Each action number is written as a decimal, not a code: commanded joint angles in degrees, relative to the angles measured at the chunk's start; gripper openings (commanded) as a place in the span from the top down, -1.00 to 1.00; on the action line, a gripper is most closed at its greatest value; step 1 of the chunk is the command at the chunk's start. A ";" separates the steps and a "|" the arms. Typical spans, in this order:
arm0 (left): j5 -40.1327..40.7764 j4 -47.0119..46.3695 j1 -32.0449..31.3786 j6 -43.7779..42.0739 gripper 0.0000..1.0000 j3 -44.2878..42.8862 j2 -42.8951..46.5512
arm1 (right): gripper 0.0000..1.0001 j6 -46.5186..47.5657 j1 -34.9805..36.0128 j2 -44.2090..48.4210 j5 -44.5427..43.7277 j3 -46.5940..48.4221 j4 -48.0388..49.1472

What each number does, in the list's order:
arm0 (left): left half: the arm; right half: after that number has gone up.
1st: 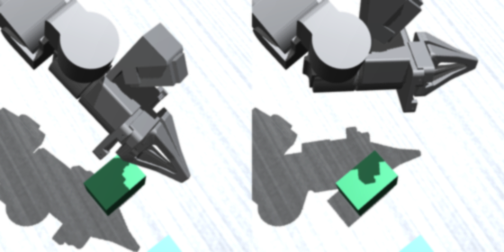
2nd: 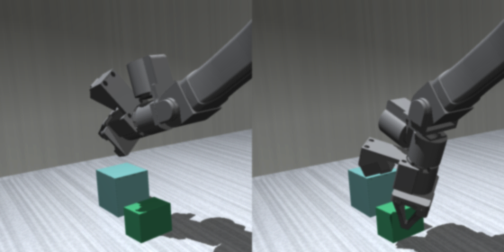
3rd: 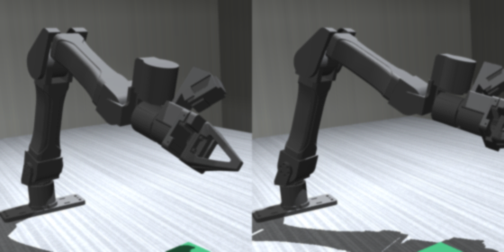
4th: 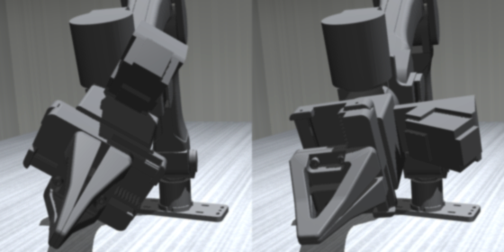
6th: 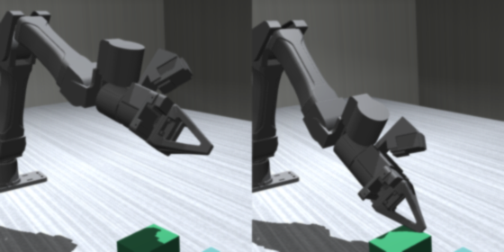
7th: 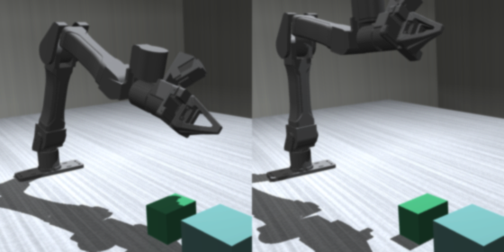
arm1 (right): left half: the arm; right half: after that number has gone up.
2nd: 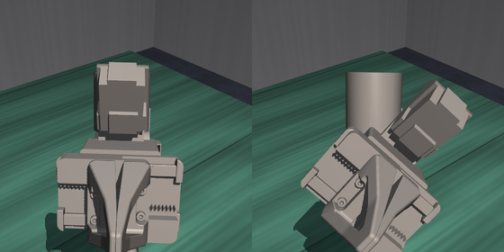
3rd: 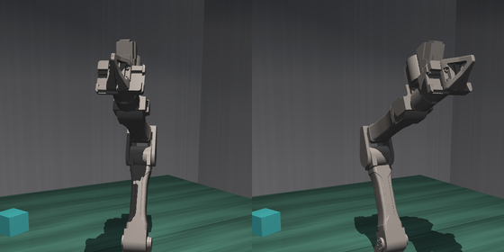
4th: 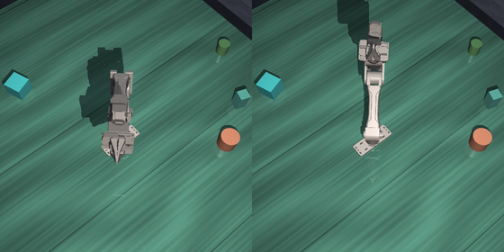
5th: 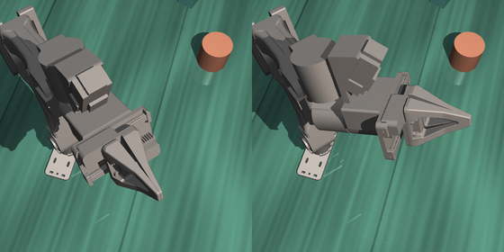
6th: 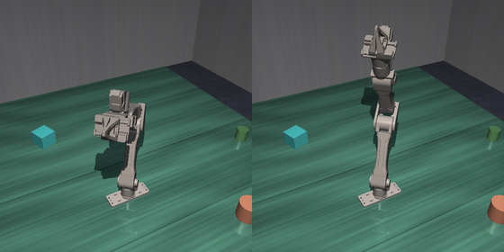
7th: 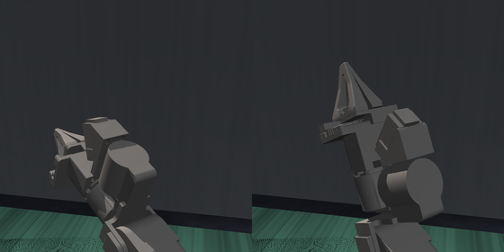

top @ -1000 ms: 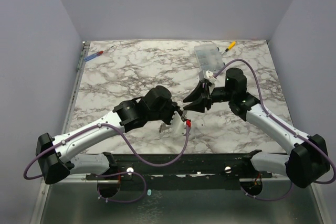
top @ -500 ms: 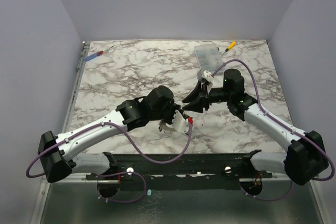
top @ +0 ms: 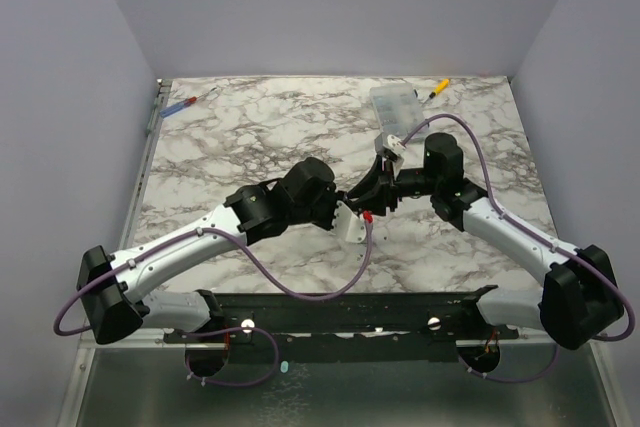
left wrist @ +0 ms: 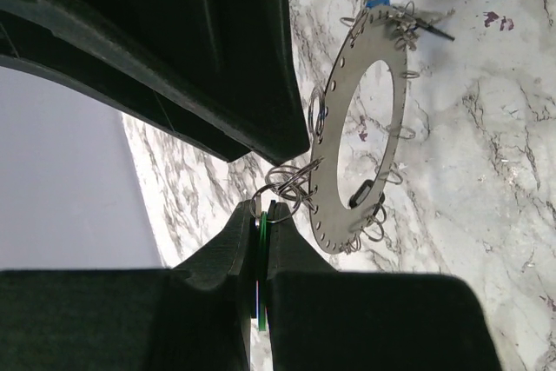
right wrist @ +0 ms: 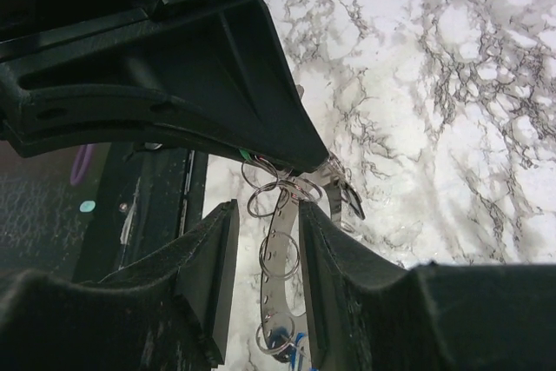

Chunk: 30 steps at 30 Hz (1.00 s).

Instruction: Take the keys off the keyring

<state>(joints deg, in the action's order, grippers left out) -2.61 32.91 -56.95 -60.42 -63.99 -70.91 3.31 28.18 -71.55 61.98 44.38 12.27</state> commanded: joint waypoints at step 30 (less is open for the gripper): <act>2.67 2.03 0.96 12.13 1.00 -8.68 -6.23 | 0.27 -1.29 0.36 -1.73 -6.39 -0.77 2.36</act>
<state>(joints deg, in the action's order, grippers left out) -0.45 35.68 -56.25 -50.46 -69.95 -76.75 1.54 28.18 -72.75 57.19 43.97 13.67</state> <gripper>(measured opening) 0.051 0.407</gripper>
